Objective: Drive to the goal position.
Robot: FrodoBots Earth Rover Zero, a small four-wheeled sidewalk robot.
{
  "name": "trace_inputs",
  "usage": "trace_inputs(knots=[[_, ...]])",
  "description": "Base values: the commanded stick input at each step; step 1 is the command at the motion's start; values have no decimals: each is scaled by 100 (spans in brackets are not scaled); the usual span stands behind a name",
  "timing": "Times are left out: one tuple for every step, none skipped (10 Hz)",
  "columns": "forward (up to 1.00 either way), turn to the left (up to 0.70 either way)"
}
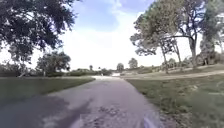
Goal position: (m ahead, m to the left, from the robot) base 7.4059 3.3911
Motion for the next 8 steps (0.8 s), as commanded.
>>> trace_inputs(knots=[[69, 34], [69, 34], [69, 34], [69, 34], [69, 34], [69, 34], [69, 34], [69, 34]])
